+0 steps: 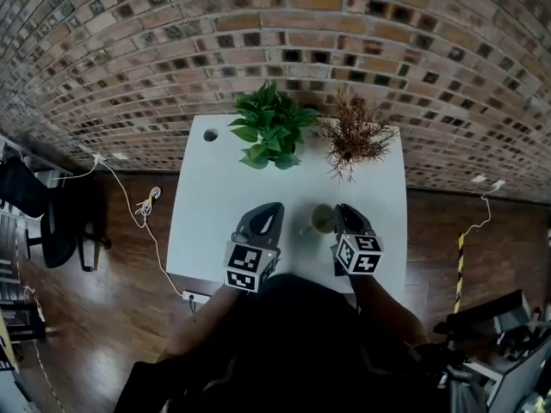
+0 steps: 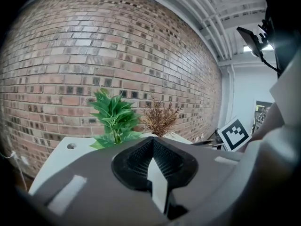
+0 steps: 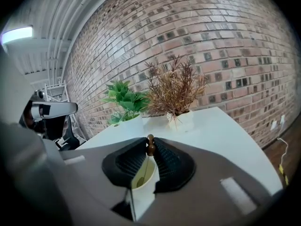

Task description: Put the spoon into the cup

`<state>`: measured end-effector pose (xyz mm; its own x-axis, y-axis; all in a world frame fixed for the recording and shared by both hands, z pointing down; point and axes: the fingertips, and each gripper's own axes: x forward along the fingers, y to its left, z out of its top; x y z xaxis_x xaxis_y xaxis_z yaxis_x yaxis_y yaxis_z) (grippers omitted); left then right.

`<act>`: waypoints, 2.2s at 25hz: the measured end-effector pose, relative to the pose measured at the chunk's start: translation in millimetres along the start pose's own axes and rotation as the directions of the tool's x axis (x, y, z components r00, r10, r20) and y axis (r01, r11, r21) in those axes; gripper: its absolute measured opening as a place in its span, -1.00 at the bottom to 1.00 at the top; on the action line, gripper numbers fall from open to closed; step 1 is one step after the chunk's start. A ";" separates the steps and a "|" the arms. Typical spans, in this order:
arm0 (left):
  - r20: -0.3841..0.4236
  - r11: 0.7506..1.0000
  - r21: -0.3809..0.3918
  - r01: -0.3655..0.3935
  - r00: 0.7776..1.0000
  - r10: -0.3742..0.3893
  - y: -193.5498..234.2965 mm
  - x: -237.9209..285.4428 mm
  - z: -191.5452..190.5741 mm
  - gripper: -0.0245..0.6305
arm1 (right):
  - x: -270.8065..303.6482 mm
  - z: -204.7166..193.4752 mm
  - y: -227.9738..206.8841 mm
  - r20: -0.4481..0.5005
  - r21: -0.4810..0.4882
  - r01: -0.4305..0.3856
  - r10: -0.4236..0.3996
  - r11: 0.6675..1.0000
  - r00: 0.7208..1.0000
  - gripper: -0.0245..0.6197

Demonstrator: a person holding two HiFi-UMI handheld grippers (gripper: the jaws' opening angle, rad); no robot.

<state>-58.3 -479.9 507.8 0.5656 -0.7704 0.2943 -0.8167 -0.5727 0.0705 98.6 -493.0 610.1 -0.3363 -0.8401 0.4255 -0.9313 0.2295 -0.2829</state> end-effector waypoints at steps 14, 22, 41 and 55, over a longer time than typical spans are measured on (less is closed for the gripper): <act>-0.013 0.998 -0.026 0.059 0.998 -0.060 -5.3 -2.5 -3.5 -0.94 | 3.7 -11.8 -3.5 -0.023 0.018 0.047 -0.047 0.999 0.999 -0.72; 0.011 0.997 -0.033 0.073 0.997 -0.072 -0.2 -15.6 -1.2 -0.94 | -9.9 -0.6 -1.3 -0.023 0.004 0.055 -0.055 0.998 0.998 -0.35; 0.120 0.931 0.163 0.328 0.930 -0.348 -44.6 -83.8 9.3 -0.94 | -126.0 31.9 23.9 0.090 0.079 0.186 -0.192 0.979 0.977 -0.70; 0.157 0.970 -0.064 0.235 0.962 -0.223 -119.3 -129.8 18.7 -0.94 | -235.9 31.8 -3.6 0.134 0.042 0.132 -0.137 0.990 0.981 -0.90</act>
<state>-32.2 -316.9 443.4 0.7441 -0.6576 0.1177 -0.6665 -0.7185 0.1988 185.8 -311.3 483.4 -0.1839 -0.9218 0.3413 -0.9608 0.0953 -0.2603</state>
